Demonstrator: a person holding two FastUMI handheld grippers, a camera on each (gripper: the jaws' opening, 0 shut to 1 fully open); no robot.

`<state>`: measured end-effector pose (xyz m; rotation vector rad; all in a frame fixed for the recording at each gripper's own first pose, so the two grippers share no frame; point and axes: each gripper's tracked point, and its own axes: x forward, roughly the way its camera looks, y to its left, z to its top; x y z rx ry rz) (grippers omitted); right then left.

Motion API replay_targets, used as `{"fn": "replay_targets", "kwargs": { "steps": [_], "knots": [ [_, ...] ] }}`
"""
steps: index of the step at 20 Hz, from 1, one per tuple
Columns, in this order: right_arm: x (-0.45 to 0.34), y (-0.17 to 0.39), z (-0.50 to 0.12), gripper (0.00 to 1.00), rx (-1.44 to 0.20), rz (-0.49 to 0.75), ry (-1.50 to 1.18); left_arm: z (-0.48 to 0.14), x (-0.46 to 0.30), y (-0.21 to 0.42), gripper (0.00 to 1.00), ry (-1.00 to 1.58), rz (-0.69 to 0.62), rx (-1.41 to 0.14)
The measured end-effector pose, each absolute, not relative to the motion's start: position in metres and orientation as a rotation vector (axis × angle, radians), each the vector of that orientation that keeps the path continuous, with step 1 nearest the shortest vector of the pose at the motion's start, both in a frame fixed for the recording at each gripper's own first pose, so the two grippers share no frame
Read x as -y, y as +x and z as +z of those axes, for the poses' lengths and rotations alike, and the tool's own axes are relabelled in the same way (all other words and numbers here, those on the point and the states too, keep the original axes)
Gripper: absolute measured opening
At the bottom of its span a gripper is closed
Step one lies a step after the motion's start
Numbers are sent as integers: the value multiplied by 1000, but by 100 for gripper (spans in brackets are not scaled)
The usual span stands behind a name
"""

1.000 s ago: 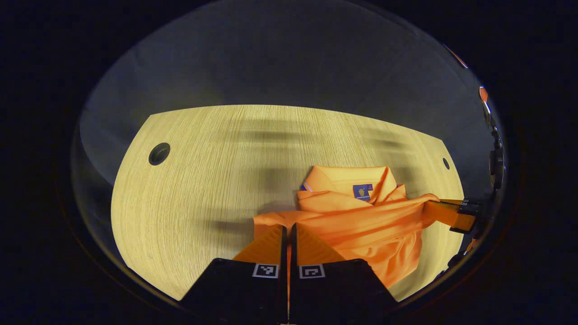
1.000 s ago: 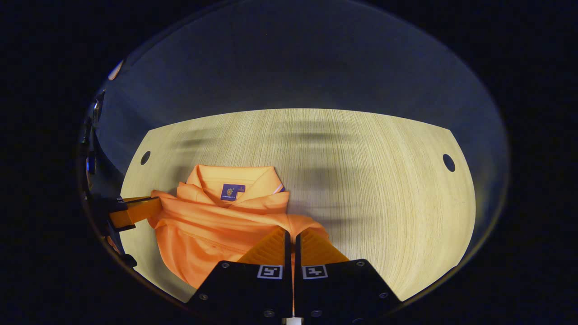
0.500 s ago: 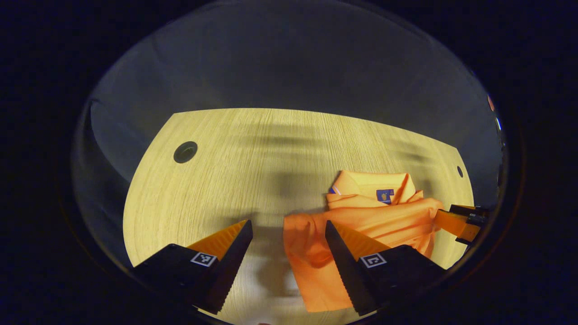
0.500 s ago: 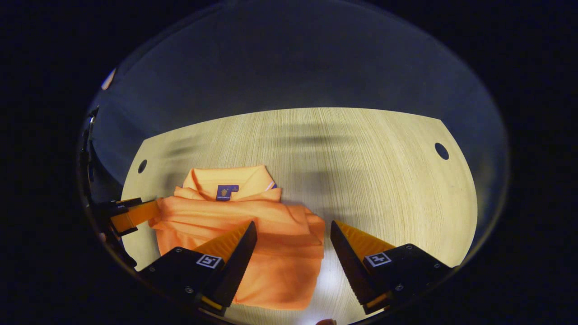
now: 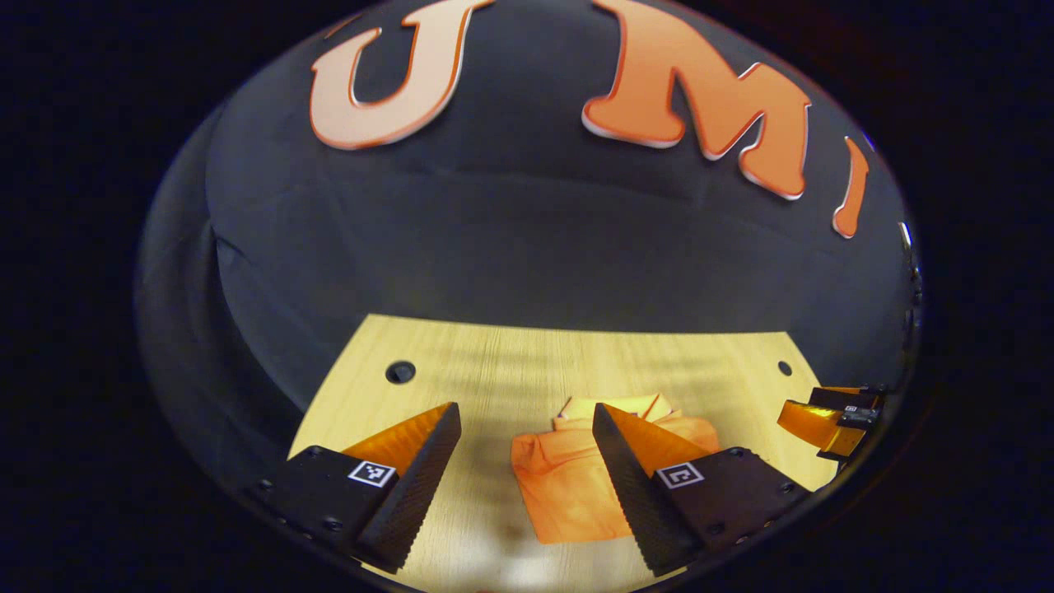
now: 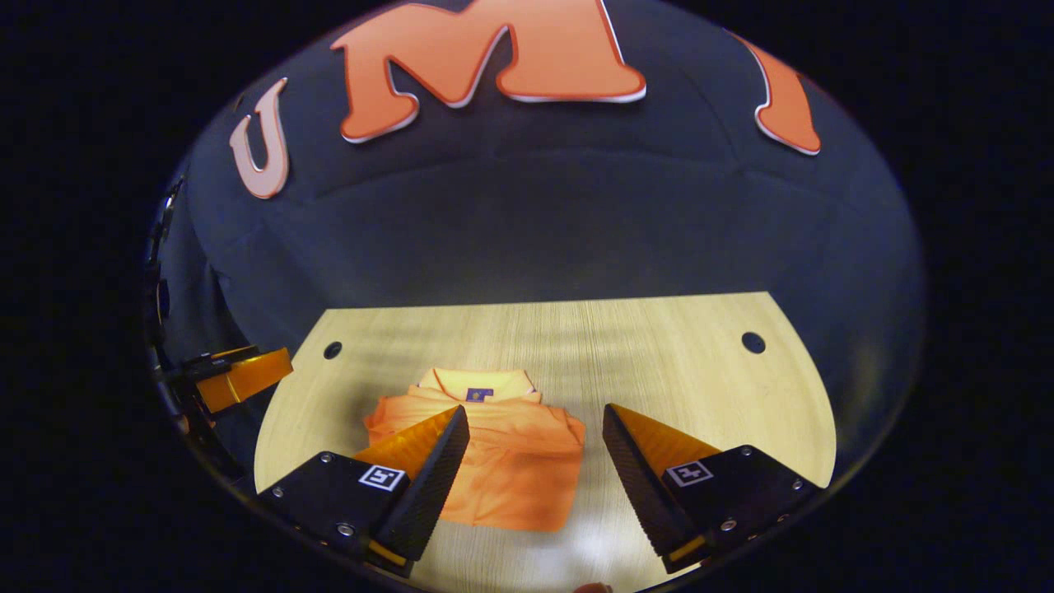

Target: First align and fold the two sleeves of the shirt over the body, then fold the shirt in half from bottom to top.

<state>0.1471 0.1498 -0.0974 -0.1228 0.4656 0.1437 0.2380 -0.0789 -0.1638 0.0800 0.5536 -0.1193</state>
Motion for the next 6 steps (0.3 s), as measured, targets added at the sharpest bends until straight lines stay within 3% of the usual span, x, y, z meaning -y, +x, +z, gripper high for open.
{"fn": "replay_targets", "kwargs": {
  "steps": [6],
  "knots": [
    [-148,71,-27,99,-224,236,-124,-80,96,151,98,29,-128,-322]
  ]
}}
